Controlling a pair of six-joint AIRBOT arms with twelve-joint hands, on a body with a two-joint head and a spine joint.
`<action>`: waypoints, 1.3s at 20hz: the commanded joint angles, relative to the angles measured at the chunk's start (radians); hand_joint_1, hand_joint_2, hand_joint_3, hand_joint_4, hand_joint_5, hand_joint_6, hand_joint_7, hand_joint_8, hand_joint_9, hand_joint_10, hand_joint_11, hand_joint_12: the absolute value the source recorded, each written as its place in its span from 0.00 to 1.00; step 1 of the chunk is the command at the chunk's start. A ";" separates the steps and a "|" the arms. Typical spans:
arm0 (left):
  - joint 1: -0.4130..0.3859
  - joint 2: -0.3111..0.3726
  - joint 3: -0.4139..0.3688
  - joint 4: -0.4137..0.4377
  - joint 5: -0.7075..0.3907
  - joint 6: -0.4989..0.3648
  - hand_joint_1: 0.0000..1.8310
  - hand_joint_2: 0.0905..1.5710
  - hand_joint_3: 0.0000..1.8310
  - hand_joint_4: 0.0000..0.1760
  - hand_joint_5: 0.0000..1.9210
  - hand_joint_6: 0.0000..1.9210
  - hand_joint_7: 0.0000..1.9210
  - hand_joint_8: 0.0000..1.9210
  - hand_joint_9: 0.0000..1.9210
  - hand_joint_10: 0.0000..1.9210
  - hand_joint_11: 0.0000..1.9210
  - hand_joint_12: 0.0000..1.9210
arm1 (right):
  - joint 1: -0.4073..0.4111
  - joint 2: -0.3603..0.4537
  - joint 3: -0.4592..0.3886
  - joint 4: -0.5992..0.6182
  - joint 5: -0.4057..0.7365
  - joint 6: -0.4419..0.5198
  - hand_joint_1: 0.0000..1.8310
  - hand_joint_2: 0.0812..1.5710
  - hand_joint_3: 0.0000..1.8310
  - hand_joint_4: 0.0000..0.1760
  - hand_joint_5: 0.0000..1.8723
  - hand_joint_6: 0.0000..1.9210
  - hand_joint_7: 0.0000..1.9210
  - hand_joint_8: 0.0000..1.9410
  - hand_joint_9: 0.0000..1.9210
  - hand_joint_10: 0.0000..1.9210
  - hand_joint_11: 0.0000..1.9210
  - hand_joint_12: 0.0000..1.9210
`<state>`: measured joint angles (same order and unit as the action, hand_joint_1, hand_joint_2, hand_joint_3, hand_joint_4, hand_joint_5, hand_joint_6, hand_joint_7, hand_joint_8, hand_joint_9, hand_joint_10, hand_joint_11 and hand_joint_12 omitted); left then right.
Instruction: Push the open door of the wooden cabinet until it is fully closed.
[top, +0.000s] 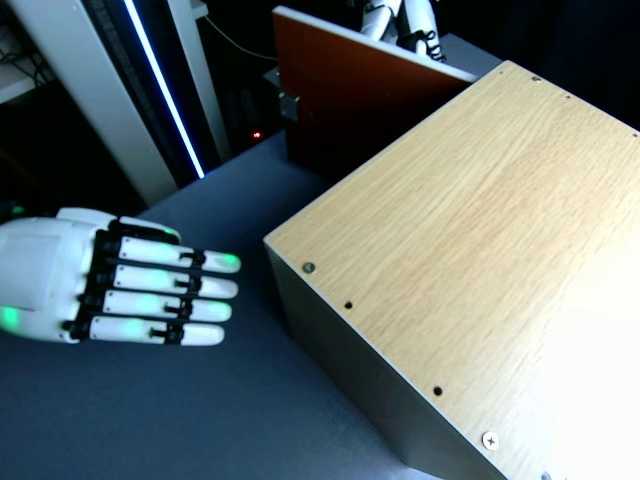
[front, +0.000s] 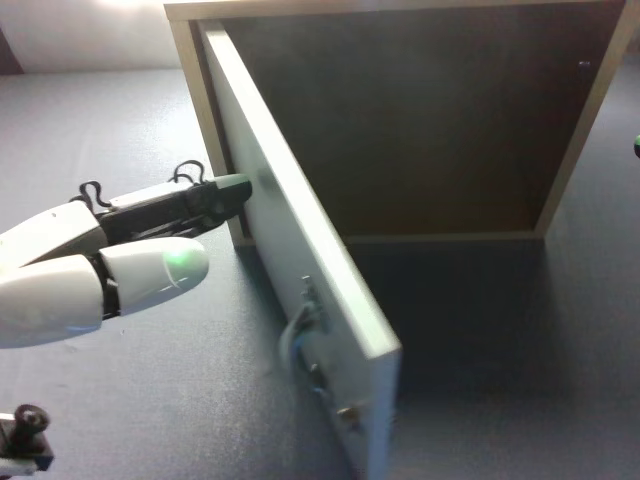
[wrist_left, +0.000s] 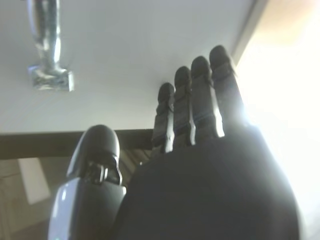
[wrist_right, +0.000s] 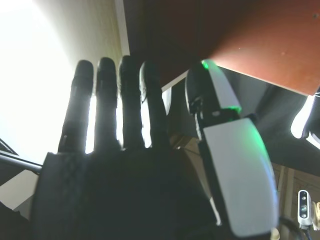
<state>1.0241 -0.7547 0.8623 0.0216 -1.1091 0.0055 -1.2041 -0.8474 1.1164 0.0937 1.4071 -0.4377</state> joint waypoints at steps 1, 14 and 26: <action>-0.012 -0.005 0.004 0.000 -0.103 -0.006 0.00 0.90 0.01 0.03 0.08 0.00 0.11 0.00 0.10 0.00 0.08 0.00 | 0.003 0.001 0.007 0.034 0.123 0.011 0.38 0.84 0.00 0.00 0.21 0.00 0.19 0.00 0.14 0.00 0.05 0.13; -0.125 -0.081 0.047 0.113 -0.014 -0.006 0.00 0.91 0.00 0.05 0.08 0.00 0.10 0.00 0.08 0.00 0.07 0.01 | 0.004 0.001 0.009 0.046 0.129 0.011 0.36 0.84 0.00 0.00 0.21 0.00 0.20 0.00 0.13 0.00 0.05 0.10; -0.255 -0.165 0.095 0.221 0.090 -0.006 0.00 0.94 0.00 0.00 0.10 0.01 0.11 0.00 0.09 0.00 0.05 0.01 | 0.003 0.003 0.011 0.062 0.145 0.011 0.39 0.85 0.00 0.00 0.21 0.00 0.20 0.00 0.16 0.00 0.07 0.11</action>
<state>0.7738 -0.9207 0.9585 0.2649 -0.9108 0.0051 -1.2041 -0.8482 1.1217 0.1242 1.4239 -0.4343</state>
